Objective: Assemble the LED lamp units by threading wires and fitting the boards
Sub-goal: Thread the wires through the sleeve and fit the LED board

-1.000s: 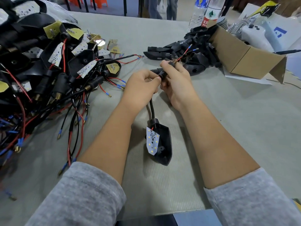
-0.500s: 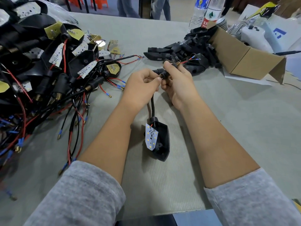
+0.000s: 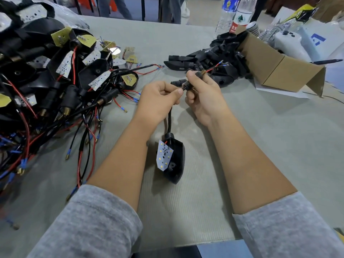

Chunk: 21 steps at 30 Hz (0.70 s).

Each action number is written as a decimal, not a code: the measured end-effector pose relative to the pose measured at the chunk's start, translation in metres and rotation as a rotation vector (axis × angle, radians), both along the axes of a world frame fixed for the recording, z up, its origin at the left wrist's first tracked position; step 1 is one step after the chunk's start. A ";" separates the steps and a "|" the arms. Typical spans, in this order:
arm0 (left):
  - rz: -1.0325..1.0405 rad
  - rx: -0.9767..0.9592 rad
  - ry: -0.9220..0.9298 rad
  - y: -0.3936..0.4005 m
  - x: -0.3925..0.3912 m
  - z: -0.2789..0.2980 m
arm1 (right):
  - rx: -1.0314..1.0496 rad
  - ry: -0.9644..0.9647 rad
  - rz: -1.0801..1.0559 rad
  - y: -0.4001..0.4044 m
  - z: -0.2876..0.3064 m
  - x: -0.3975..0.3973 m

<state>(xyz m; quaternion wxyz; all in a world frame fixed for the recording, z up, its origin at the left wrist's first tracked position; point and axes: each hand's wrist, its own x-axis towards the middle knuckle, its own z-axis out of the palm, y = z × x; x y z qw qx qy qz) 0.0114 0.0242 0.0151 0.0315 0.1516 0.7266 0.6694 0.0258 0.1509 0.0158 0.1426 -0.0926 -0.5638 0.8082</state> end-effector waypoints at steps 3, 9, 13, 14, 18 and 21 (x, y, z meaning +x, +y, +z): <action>-0.023 0.042 -0.016 -0.002 0.000 0.001 | -0.033 0.026 0.034 0.001 0.002 0.002; -0.046 0.015 -0.052 -0.004 -0.005 0.000 | -0.117 0.025 0.062 -0.002 0.005 0.005; -0.011 0.027 -0.068 -0.003 -0.008 -0.001 | -0.197 0.050 0.092 -0.004 0.008 0.006; 0.002 0.034 -0.070 -0.003 -0.008 -0.001 | -0.204 0.048 0.097 -0.004 0.008 0.006; 0.051 0.074 -0.064 -0.002 -0.007 -0.002 | -0.089 0.008 0.079 -0.007 0.007 0.005; 0.054 0.124 -0.053 -0.003 -0.005 -0.001 | -0.003 0.001 0.076 -0.010 0.004 0.003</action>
